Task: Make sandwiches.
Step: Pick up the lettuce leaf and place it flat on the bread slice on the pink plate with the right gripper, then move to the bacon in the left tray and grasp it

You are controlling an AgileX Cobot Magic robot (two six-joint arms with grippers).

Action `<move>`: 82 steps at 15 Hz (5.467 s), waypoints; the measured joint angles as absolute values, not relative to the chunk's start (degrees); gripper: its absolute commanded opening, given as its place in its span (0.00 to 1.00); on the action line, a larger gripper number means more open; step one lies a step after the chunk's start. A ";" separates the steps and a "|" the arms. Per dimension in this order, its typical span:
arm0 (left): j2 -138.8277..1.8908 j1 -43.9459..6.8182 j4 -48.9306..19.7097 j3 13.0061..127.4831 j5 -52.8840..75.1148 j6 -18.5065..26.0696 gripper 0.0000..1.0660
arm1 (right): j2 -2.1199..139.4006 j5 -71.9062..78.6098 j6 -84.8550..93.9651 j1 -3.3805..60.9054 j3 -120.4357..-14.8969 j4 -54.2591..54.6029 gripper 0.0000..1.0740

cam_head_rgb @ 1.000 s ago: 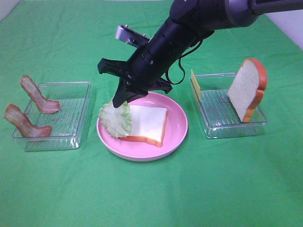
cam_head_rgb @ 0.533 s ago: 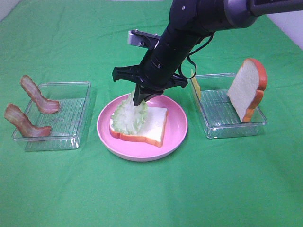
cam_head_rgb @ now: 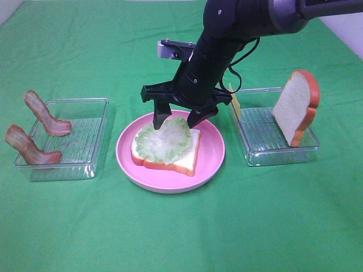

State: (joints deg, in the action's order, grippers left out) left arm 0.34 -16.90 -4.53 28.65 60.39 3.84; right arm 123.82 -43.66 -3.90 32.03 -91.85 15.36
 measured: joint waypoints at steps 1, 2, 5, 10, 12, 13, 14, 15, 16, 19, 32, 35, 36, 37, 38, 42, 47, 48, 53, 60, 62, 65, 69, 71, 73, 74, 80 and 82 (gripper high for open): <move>0.34 -16.90 -4.53 28.65 60.39 3.84 0.77 | 123.53 -44.98 -3.90 32.03 -91.85 15.01 0.68; 0.34 -16.90 -4.53 28.65 60.39 3.84 0.77 | 122.96 -46.29 -3.90 32.03 -91.85 14.32 0.68; 0.34 -16.90 -4.53 28.65 60.39 3.84 0.77 | 119.69 -48.76 -3.95 32.03 -91.96 11.69 0.68; 0.34 -16.90 -4.53 28.65 60.39 3.84 0.77 | 109.32 -58.56 -5.90 32.03 -92.02 3.04 0.69; 0.34 -16.90 -4.53 28.65 60.39 3.84 0.77 | 105.48 -64.00 -6.53 32.03 -92.02 0.00 0.69; 0.34 -16.90 -4.53 28.65 60.39 3.84 0.77 | 103.76 -66.35 -6.65 32.03 -91.85 -1.43 0.69; 0.34 -16.90 -4.53 28.65 60.39 3.84 0.77 | 102.10 -67.95 -6.70 32.03 -91.16 -2.23 0.69; 0.34 -16.90 -4.53 28.65 60.39 3.84 0.77 | 99.06 -69.04 -6.70 32.03 -88.92 -2.69 0.69; 0.34 -16.90 -4.53 28.65 60.39 3.84 0.77 | 96.43 -69.21 -6.70 32.03 -86.80 -2.69 0.69; 0.34 -16.90 -4.53 28.65 60.39 3.84 0.77 | 89.27 -69.39 -6.70 32.03 -79.70 -2.69 0.69; 0.34 -16.90 -4.53 28.65 60.39 3.84 0.77 | 33.75 -69.44 -6.65 32.03 -41.71 -2.69 0.69; 0.34 -16.90 -4.53 28.65 60.39 3.84 0.77 | 24.58 -68.07 -4.53 32.03 -37.07 -2.12 0.69; 0.34 -16.90 -4.53 28.65 60.39 3.84 0.77 | 21.26 -67.55 -3.21 32.03 -35.41 -1.43 0.69; 0.34 -16.90 -4.53 28.65 60.39 3.84 0.77 | 17.53 -66.69 -1.60 32.03 -33.92 -0.80 0.69; 0.34 -16.90 -4.53 28.65 60.39 3.84 0.77 | 14.32 -65.55 0.00 32.03 -32.49 0.00 0.69; 0.34 -16.90 -4.53 28.65 60.39 3.84 0.77 | 3.27 -63.08 5.39 32.03 -30.54 3.32 0.69; 0.34 -16.90 -4.53 28.65 60.39 3.84 0.77 | -0.34 -62.62 6.02 32.03 -29.91 4.18 0.69; 0.34 -16.90 -4.35 28.65 60.39 3.32 0.77 | -0.34 -62.17 6.36 32.03 -29.62 4.35 0.69; -13.87 -16.90 -0.80 33.12 53.69 -9.97 0.75 | -0.34 -61.65 6.47 32.03 -29.11 4.35 0.69; -48.99 -16.90 7.45 49.50 56.72 -24.01 0.73 | -0.34 -61.65 6.47 32.03 -29.05 4.35 0.69; -60.56 -16.90 7.79 54.60 59.30 -24.18 0.73 | -0.34 -61.65 6.47 32.03 -29.05 4.35 0.69; -77.86 -16.90 8.48 62.28 60.79 -24.18 0.73 | -0.34 -61.65 6.47 32.03 -29.05 4.35 0.69; -92.76 -16.90 8.77 70.42 63.77 -24.18 0.73 | -0.34 -61.65 6.47 32.03 -29.05 4.35 0.69; -99.01 -15.76 8.82 73.40 64.86 -24.18 0.71 | -0.34 -61.65 6.47 32.03 -29.05 4.35 0.69; -101.01 -13.29 7.91 73.74 65.32 -24.18 0.71 | -0.34 -61.65 6.47 32.03 -29.05 4.35 0.69; -101.81 -11.75 7.28 73.74 65.49 -24.18 0.71 | -0.34 -61.65 6.47 32.03 -29.05 4.35 0.69; -105.25 -7.45 6.93 73.85 60.10 -22.92 0.64 | -0.34 -61.65 6.47 32.03 -29.05 4.35 0.69; -106.97 -7.45 5.39 73.85 57.75 -21.94 0.61 | -0.34 -61.65 6.47 32.03 -29.05 4.35 0.69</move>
State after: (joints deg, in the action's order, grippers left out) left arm -106.97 -7.45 5.39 73.85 57.75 -21.94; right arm -0.34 -61.65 6.47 32.03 -29.05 4.35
